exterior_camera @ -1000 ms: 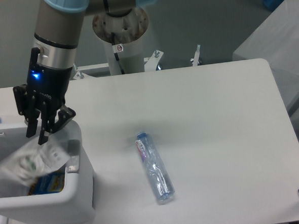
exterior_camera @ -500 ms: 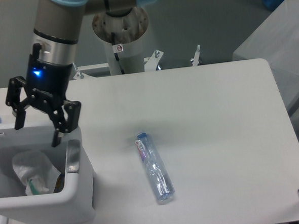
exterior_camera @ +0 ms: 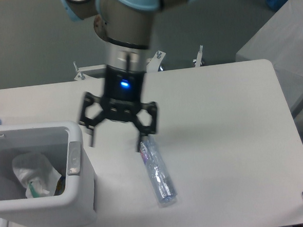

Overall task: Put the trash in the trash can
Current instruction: 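Move the open gripper over the clear water bottle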

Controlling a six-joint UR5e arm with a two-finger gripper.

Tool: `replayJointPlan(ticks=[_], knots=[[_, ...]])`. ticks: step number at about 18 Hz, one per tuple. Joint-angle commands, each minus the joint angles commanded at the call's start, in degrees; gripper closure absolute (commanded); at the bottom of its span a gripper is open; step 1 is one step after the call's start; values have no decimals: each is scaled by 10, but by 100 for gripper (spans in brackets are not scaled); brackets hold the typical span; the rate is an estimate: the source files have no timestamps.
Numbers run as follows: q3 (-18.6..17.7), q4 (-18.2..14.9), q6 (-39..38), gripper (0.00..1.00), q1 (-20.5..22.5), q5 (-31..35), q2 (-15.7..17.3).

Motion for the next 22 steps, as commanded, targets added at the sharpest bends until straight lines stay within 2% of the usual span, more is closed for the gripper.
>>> replayJointPlan(ticks=[8, 16, 22], knots=[[11, -7, -16, 0, 9, 39, -76], [2, -17, -12, 0, 2, 97, -135], [4, -11, -7, 0, -14, 141, -175]])
